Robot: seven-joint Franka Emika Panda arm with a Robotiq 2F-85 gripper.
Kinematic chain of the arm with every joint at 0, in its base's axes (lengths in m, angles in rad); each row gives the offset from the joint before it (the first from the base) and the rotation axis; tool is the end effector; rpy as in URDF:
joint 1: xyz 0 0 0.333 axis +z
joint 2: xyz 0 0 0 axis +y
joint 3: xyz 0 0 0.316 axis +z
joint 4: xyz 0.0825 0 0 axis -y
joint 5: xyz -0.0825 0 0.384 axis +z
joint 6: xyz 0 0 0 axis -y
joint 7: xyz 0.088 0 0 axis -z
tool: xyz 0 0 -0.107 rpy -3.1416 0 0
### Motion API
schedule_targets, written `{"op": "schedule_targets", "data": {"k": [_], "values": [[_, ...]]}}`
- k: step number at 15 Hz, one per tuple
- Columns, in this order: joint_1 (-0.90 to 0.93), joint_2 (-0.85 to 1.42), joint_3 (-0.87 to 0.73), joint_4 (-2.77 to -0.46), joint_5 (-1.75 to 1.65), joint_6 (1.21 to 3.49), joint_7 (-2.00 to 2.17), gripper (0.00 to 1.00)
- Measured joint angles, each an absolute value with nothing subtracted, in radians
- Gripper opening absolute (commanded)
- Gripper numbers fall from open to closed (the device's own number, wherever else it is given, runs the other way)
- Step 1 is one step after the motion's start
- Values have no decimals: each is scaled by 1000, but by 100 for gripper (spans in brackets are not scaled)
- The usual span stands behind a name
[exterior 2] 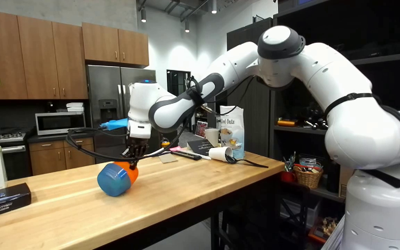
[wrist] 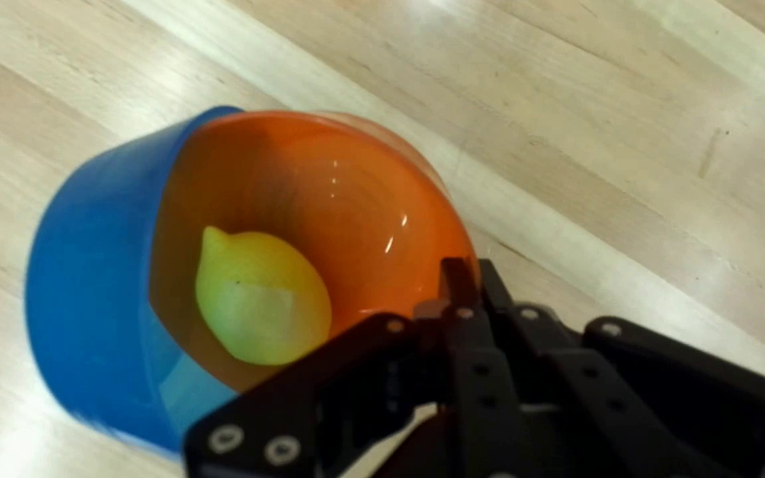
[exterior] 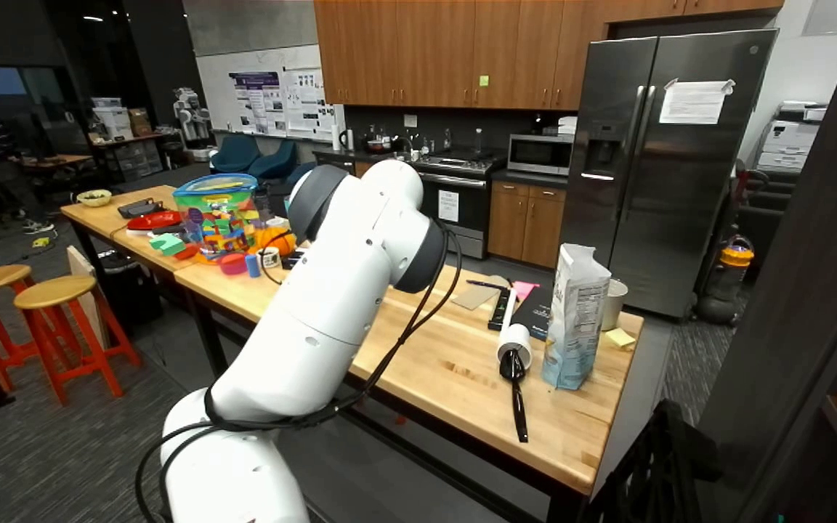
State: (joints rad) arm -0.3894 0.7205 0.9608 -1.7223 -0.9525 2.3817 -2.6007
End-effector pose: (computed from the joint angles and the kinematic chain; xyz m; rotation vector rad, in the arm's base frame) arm 0.6269 0.2785 0.3332 -0.5974 2.7012 0.0130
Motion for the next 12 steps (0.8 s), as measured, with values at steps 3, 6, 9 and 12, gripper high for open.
{"op": "schedule_targets", "data": {"k": [3, 6, 9, 12], "values": [[-389, 696, 974, -1731, -945, 2338, -2601, 4], [-388, 690, 974, -1737, -942, 2334, -2601, 1], [-400, 733, 1007, -1740, -940, 2334, -2599, 1], [-446, 782, 1086, -1741, -939, 2322, -2597, 1]]}}
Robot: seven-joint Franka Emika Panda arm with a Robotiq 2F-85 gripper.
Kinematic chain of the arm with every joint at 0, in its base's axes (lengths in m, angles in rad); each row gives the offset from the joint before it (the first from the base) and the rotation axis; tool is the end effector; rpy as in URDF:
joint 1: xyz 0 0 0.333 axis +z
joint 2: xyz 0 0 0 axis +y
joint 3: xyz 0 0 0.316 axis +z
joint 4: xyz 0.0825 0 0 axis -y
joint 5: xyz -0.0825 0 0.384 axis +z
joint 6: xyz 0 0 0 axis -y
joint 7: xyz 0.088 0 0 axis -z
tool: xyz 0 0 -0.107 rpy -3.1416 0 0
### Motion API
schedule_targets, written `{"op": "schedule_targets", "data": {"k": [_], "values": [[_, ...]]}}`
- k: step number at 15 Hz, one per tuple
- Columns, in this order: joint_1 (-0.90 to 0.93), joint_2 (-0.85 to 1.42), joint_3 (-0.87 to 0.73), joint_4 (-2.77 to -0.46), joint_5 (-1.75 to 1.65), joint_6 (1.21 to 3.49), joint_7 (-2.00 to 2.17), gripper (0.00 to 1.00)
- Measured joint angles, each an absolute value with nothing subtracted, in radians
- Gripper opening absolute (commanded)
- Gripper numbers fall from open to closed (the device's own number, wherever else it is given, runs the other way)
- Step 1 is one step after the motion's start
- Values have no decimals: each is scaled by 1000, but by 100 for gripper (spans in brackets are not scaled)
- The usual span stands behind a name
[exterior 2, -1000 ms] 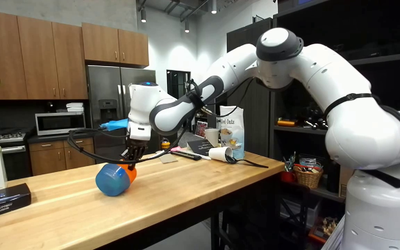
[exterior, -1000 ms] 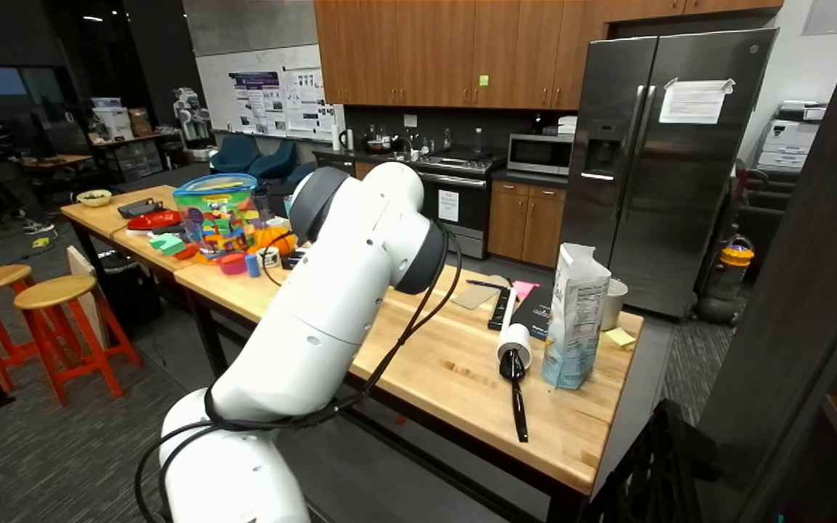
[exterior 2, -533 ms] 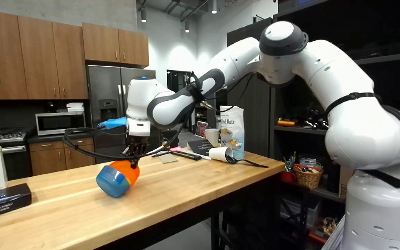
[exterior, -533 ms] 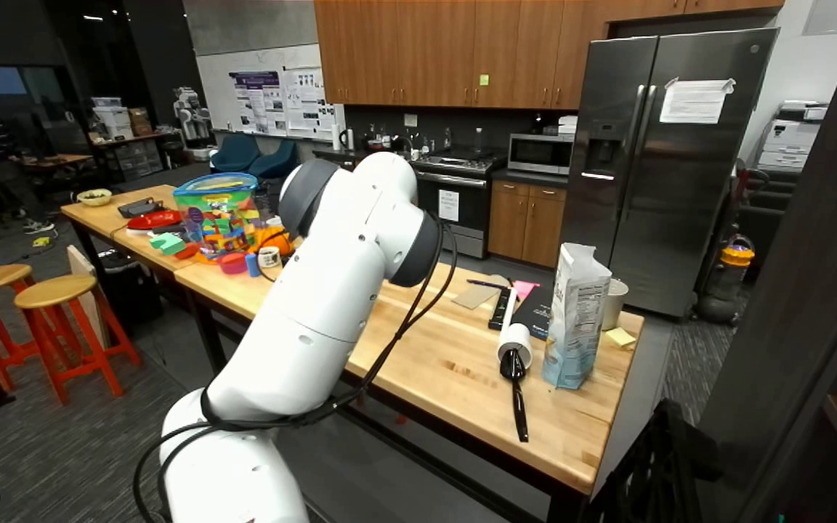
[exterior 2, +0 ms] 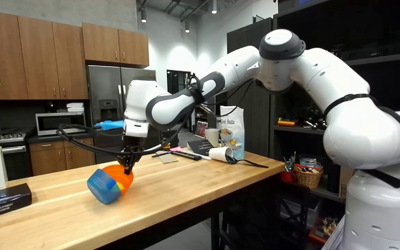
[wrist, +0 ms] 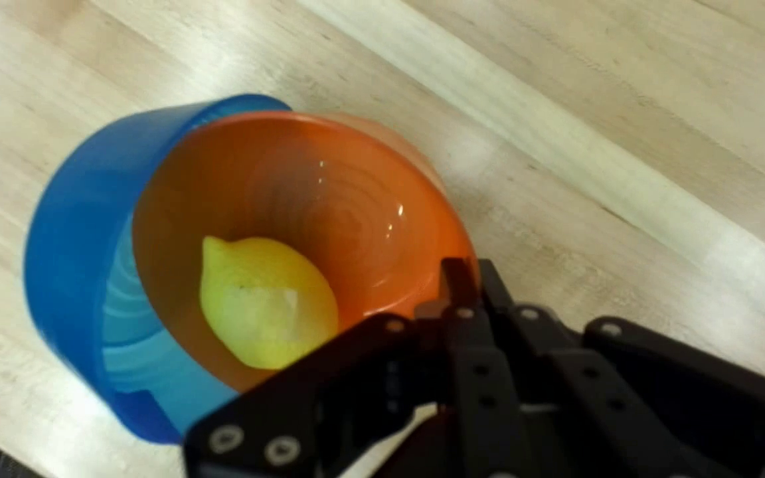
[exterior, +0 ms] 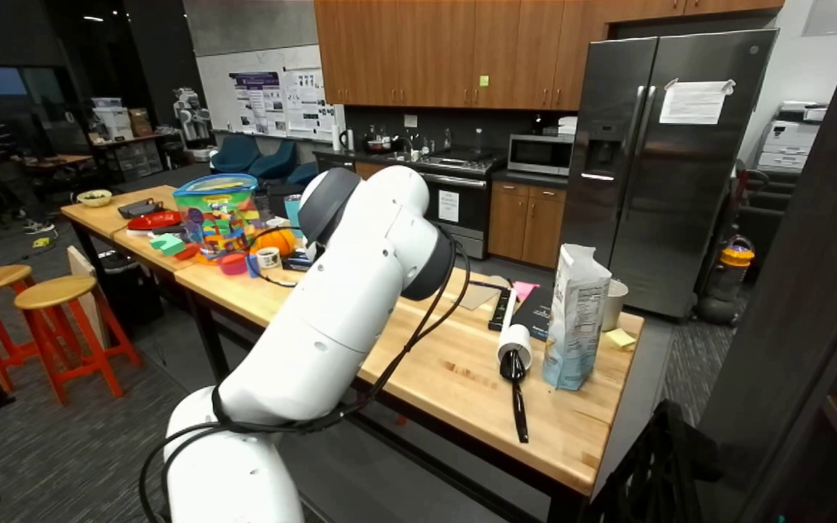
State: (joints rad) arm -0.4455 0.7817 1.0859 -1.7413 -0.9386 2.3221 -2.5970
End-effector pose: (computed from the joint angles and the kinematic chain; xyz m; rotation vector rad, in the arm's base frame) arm 0.6086 0.2984 0.3358 -0.6252 2.7585 0.1228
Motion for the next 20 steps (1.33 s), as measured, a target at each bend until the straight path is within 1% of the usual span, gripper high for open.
{"op": "schedule_targets", "data": {"k": [8, 14, 20], "values": [[-599, 776, 1287, -1730, -879, 2193, -2597, 1], [-615, 779, 1310, -1720, -883, 2190, -2599, 1], [-533, 861, 1311, -1725, -1077, 2278, -2598, 1]]}}
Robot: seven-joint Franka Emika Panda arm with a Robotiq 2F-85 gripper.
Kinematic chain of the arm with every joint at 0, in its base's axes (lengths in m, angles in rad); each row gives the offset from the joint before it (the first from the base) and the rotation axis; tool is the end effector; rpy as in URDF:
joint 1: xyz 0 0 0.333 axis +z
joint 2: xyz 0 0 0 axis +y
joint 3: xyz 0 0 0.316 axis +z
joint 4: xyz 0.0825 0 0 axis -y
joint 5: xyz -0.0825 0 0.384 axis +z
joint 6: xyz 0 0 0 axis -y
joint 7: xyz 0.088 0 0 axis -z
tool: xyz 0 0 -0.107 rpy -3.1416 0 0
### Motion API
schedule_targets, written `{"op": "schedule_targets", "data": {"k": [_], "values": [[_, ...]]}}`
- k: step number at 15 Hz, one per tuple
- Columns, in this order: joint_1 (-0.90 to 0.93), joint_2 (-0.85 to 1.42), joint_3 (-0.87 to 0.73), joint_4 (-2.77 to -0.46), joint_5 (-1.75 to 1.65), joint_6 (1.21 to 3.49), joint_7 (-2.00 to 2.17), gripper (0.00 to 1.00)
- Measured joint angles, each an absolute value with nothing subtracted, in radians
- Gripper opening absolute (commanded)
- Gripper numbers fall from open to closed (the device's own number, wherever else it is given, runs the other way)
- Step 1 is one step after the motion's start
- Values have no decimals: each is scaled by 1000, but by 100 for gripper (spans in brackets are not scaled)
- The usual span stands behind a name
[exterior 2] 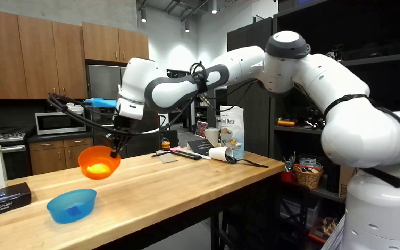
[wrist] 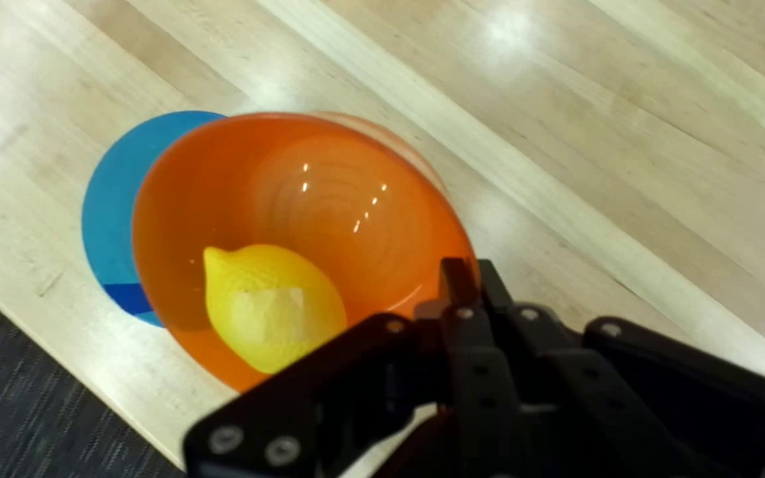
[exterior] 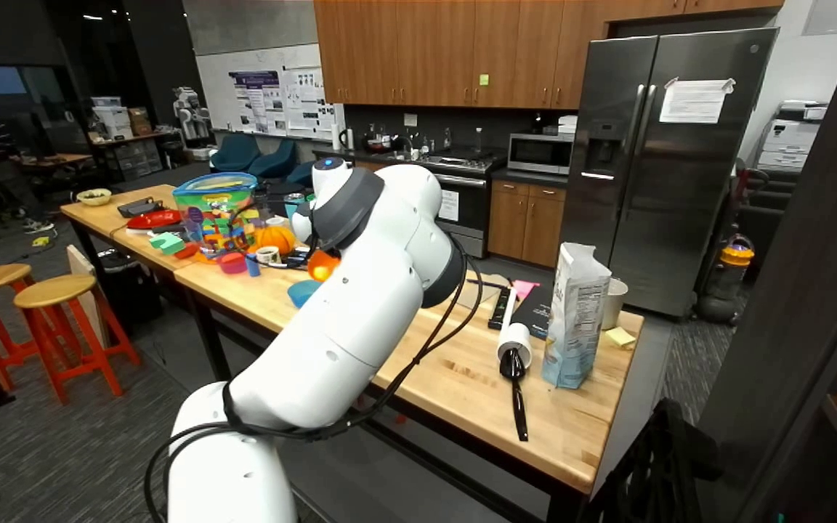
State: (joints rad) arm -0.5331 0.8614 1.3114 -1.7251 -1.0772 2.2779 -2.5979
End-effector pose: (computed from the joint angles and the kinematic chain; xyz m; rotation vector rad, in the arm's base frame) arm 0.5948 0.3246 0.3986 -0.7286 2.6151 0.2124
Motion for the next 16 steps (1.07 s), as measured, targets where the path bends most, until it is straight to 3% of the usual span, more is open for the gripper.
{"op": "schedule_targets", "data": {"k": [12, 16], "values": [[-415, 1031, 1301, -1710, -1559, 2517, -2598, 1], [-328, 911, 1124, -1672, -1570, 2752, -2608, 1]]}}
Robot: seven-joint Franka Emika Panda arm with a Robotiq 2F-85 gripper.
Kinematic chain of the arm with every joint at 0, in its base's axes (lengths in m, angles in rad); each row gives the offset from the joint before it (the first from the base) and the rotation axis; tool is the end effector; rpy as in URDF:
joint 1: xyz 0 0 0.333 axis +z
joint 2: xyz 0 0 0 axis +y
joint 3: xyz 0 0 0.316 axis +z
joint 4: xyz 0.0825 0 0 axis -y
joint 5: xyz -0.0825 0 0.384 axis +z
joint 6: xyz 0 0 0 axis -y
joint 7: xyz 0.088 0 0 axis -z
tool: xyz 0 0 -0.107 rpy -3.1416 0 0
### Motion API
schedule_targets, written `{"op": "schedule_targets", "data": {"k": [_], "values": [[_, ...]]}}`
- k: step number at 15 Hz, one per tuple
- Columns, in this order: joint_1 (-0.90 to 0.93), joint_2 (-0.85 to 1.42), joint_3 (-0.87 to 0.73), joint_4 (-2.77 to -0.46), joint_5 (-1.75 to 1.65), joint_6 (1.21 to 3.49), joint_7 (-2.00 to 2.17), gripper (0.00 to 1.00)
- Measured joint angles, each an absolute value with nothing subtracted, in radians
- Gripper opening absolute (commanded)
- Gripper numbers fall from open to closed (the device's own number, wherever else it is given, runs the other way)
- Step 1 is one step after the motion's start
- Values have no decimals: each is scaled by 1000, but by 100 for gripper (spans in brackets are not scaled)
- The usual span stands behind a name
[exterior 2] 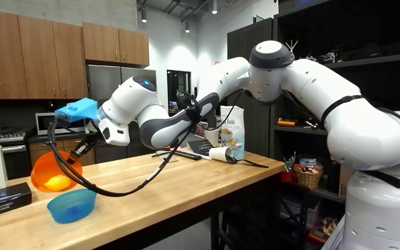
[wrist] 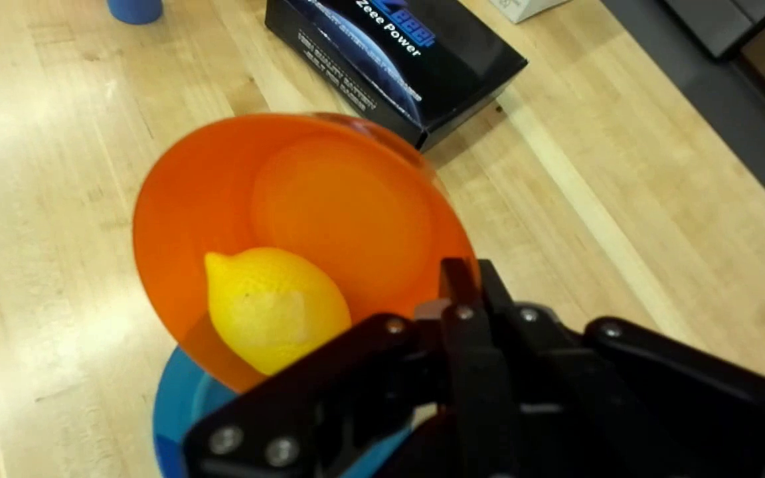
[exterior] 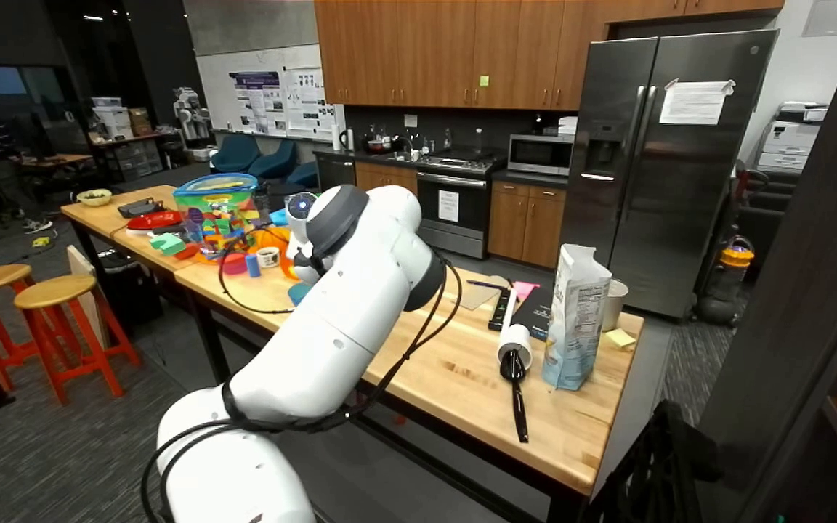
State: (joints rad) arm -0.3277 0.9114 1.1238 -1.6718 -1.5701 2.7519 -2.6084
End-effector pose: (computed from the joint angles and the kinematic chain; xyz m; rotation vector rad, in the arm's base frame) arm 0.5704 0.4005 0.3675 -1.1311 1.9771 0.2164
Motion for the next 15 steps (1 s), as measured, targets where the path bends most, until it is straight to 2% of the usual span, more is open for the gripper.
{"op": "schedule_targets", "data": {"k": [5, 12, 15], "values": [[-127, 720, 841, -1596, -1612, 2886, -2580, 1], [-24, 664, 830, -1552, -1999, 2705, -2382, 1], [110, 602, 688, -1551, -1984, 2700, -2323, 1]]}}
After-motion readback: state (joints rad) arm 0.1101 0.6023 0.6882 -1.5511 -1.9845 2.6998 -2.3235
